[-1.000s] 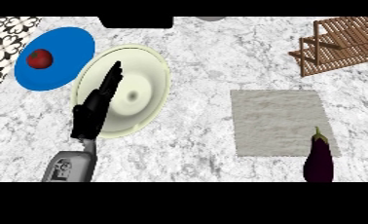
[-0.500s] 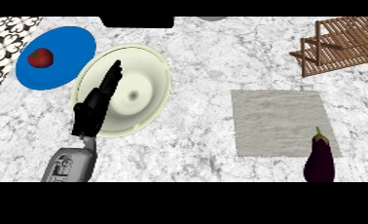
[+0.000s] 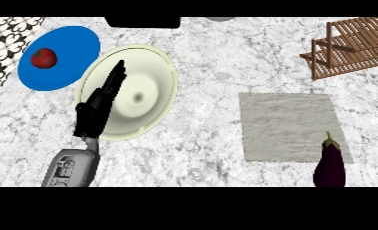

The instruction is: Pick the lemon from the placemat and place it in the tiered shelf

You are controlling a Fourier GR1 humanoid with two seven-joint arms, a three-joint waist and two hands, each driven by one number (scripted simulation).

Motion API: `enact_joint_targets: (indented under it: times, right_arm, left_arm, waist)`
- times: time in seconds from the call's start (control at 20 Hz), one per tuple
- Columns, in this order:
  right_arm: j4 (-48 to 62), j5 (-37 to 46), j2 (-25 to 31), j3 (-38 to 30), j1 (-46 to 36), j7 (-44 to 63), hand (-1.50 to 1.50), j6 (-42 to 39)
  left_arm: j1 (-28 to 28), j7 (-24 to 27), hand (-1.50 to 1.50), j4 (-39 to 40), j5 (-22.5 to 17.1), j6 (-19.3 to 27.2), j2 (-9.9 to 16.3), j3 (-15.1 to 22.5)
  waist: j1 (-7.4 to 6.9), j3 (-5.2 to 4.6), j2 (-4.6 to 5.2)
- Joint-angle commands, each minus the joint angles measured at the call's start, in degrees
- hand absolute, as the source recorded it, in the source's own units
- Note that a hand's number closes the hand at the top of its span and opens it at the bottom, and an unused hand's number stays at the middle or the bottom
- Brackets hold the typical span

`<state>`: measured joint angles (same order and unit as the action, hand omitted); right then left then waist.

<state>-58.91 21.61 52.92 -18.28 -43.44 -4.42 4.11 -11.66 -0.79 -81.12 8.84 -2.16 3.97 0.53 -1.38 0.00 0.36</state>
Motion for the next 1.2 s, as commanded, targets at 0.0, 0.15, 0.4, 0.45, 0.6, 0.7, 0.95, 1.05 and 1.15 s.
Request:
enact_joint_targets:
  times: [0.0, 0.15, 0.4, 0.45, 0.6, 0.7, 0.95, 1.05, 1.15]
  right_arm:
    - [6.08, 4.23, -0.87, 2.85, -4.60, -6.31, 1.50, 3.55]
    - [10.79, 4.23, -5.49, 2.59, -6.62, -8.84, 1.50, 7.39]
    - [19.14, -5.31, -6.00, -5.70, -11.75, -12.08, 1.50, 3.16]
    - [21.48, -5.60, -5.24, -6.32, -11.15, -15.90, 1.50, 2.76]
    - [27.89, -4.94, -6.30, -6.69, -14.24, -18.09, 1.50, 4.95]
    - [31.53, -4.29, -3.44, -6.47, -18.03, -18.57, 1.50, 2.84]
    - [38.43, -3.78, -1.99, -7.61, -19.41, -24.33, 1.50, 3.76]
    - [40.27, -3.82, -1.77, -7.96, -19.07, -26.47, 1.50, 3.51]
    - [39.88, 3.72, -0.41, -3.19, -17.28, -16.72, 1.50, 15.57]
  left_arm:
    - [3.29, 0.62, 0.00, -2.66, 1.25, 0.74, -0.77, 1.66]
    - [0.98, -0.73, 0.00, -1.92, 0.72, 0.64, -0.97, 1.10]
    - [1.96, -0.12, 0.00, -3.12, 0.81, 0.81, -1.24, 1.46]
    - [0.06, -0.13, 0.00, -0.13, 0.81, 0.67, -0.68, 0.50]
    - [1.86, -2.45, 0.00, -4.56, -0.62, -1.46, 0.98, 0.18]
    - [1.05, 1.46, 0.00, -0.12, 0.35, 0.33, -0.96, 0.51]
    - [-0.52, -1.27, 0.00, -1.22, 0.28, -0.13, -0.64, 0.55]
    - [-0.59, -1.97, 0.00, -2.49, -0.38, -0.75, -0.47, 0.46]
    - [-1.99, 0.30, 0.00, 0.58, 0.44, -0.32, -0.11, 0.04]
  waist:
    - [-0.24, 0.01, -0.07]
    - [0.16, 0.01, -0.12]
    - [-0.66, 0.11, -0.02]
    - [0.02, 0.08, 0.14]
    - [-0.70, 0.08, 0.16]
    - [-0.57, 0.05, 0.34]
    - [-0.94, 0.10, 0.52]
    - [-1.07, 0.12, 0.56]
    - [-1.01, -0.02, 1.05]
